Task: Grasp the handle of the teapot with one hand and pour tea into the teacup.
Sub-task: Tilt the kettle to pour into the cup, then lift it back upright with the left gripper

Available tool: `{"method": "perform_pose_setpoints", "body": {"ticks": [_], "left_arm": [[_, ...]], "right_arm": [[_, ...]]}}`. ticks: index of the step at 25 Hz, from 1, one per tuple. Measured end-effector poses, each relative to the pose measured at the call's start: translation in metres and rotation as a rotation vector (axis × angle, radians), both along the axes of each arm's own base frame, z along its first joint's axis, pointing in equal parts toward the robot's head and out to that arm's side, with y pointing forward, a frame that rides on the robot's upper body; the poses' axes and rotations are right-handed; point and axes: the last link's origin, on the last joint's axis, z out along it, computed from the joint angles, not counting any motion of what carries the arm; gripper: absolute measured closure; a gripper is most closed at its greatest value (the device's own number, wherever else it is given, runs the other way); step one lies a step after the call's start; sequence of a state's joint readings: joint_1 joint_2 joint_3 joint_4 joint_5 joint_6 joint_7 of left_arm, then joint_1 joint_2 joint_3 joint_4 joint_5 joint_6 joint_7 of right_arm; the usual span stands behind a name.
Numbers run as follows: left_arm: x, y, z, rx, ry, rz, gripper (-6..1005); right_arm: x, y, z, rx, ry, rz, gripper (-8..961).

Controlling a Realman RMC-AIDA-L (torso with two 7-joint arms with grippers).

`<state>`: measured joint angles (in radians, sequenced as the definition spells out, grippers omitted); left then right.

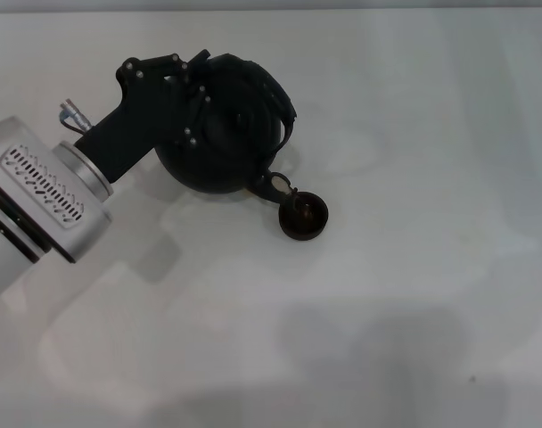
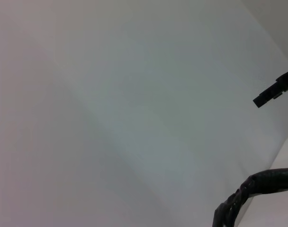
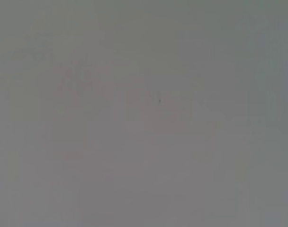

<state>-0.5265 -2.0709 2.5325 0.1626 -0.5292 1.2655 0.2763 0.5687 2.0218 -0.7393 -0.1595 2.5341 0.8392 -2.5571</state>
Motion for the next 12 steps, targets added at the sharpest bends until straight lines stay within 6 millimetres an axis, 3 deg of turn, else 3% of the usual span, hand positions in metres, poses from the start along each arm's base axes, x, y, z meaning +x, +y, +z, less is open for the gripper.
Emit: {"method": "perform_pose_setpoints", "body": {"ticks": [12], "left_arm": [[-0.0038, -0.0034, -0.0005, -0.005, -0.031, 0.035, 890]], "right_arm": [[0.0, 0.0, -0.0003, -0.001, 0.001, 0.0, 97]]}}
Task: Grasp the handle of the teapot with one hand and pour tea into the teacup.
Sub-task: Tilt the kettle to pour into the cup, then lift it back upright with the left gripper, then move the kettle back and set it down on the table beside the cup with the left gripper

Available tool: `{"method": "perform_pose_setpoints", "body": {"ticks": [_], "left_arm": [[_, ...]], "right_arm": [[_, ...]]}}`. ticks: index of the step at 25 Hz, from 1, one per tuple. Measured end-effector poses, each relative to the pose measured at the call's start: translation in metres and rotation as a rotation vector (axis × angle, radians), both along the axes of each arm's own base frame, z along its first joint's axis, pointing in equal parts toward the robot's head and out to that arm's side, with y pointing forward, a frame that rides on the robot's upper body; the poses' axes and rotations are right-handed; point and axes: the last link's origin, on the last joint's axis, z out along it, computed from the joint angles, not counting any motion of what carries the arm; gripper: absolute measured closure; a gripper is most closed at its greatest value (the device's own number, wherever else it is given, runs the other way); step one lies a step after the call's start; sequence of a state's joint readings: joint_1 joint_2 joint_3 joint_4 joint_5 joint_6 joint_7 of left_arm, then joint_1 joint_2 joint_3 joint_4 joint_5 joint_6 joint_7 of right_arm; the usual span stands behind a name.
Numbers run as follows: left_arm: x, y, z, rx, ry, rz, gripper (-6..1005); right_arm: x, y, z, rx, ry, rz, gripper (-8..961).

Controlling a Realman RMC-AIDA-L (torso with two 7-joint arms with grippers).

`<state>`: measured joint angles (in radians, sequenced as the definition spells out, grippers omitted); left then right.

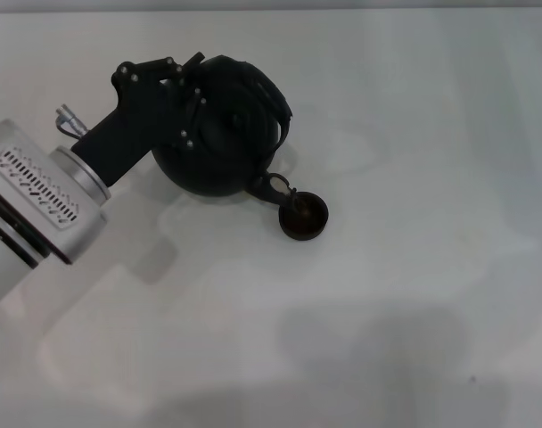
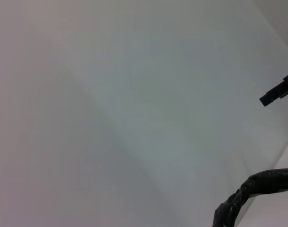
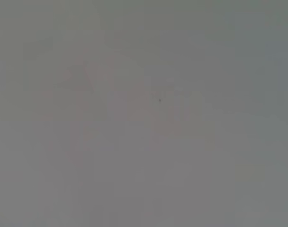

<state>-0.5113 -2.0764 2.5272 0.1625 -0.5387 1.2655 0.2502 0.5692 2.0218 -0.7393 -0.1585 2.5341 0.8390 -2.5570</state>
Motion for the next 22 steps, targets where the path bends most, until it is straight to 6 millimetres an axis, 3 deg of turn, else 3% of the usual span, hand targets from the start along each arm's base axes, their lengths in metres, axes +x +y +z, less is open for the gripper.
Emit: {"method": "perform_pose_setpoints", "body": {"ticks": [12, 22], "left_arm": [[-0.003, -0.003, 0.002, -0.033, -0.13, 0.087, 890], [-0.019, -0.017, 0.024, 0.123, -0.34, 0.245, 891]], "right_arm": [[0.002, -0.002, 0.0, -0.002, 0.0, -0.008, 97], [0.005, -0.005, -0.003, -0.009, 0.006, -0.018, 97]]}}
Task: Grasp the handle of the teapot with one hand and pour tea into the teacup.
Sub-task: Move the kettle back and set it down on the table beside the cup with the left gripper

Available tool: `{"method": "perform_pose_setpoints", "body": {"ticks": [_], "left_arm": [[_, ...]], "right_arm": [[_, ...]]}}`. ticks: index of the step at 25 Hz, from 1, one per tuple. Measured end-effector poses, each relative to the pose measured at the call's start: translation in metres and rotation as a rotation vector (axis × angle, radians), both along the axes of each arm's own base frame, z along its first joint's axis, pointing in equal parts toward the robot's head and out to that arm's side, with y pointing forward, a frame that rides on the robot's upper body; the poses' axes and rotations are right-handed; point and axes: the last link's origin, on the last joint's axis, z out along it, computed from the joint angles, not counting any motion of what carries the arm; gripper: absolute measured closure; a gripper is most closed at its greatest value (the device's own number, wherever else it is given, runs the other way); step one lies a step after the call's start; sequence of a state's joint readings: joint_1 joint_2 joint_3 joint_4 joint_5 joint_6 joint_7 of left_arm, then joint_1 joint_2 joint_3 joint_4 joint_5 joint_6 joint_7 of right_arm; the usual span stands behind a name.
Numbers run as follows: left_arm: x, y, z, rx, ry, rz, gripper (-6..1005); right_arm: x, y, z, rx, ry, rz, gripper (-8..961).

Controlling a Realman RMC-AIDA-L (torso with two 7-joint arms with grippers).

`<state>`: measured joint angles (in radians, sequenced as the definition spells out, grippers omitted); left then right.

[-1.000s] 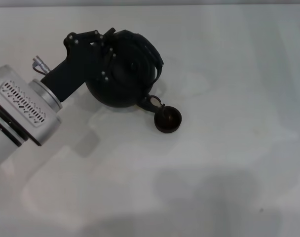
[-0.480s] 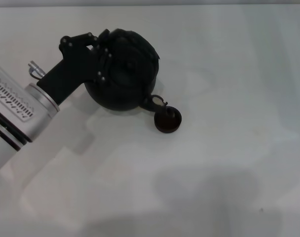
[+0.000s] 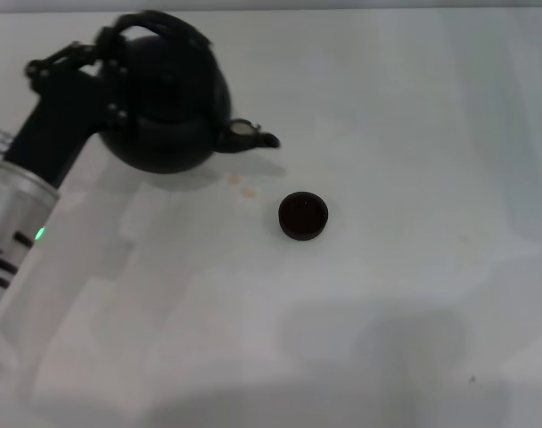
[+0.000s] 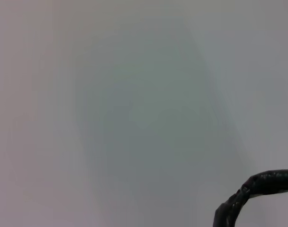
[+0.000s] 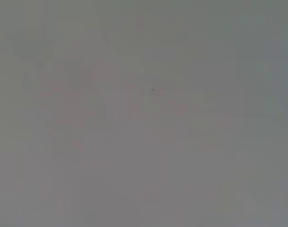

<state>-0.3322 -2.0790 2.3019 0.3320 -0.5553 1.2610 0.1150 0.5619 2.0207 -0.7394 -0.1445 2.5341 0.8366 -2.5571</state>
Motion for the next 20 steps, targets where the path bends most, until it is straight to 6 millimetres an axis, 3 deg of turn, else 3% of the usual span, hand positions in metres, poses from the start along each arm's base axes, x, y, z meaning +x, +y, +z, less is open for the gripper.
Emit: {"method": "perform_pose_setpoints", "body": {"ticks": [10, 20], "left_arm": [[-0.027, -0.014, 0.018, 0.063, -0.291, 0.197, 891], [-0.039, -0.034, 0.009, 0.04, -0.296, 0.253, 892]], "right_arm": [[-0.001, 0.001, 0.0, 0.0, 0.001, 0.004, 97], [-0.002, 0.003, 0.003, 0.004, -0.006, 0.006, 97]]}}
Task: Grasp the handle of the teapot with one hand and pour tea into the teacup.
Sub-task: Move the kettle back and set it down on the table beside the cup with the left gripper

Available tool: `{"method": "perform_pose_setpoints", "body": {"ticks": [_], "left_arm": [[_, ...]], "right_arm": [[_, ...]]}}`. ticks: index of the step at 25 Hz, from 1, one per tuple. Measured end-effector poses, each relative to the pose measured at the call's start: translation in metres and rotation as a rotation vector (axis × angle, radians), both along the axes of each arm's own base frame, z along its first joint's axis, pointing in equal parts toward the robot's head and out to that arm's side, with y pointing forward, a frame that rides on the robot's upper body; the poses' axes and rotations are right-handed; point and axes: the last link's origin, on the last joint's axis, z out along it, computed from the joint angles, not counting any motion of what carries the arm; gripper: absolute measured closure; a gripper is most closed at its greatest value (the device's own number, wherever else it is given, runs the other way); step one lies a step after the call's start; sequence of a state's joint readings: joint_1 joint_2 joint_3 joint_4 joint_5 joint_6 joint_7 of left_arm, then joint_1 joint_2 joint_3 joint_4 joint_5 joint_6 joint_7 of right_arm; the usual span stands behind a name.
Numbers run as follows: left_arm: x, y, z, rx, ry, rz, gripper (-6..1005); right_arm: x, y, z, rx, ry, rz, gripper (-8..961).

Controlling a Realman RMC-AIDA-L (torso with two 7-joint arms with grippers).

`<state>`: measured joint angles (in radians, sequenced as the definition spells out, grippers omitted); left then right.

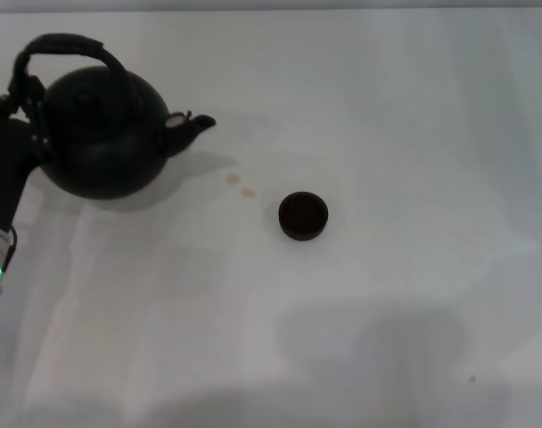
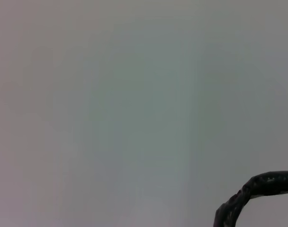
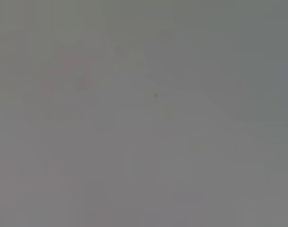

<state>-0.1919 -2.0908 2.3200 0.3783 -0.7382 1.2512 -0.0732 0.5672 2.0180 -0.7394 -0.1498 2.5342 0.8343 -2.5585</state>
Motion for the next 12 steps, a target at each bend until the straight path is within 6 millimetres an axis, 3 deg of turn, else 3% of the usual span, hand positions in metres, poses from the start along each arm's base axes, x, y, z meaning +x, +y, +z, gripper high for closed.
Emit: {"method": "perform_pose_setpoints", "body": {"ticks": [12], "left_arm": [[-0.008, 0.0, -0.014, -0.035, -0.077, 0.127, 892]], "right_arm": [[-0.003, 0.005, 0.004, 0.004, -0.012, 0.008, 97]]}}
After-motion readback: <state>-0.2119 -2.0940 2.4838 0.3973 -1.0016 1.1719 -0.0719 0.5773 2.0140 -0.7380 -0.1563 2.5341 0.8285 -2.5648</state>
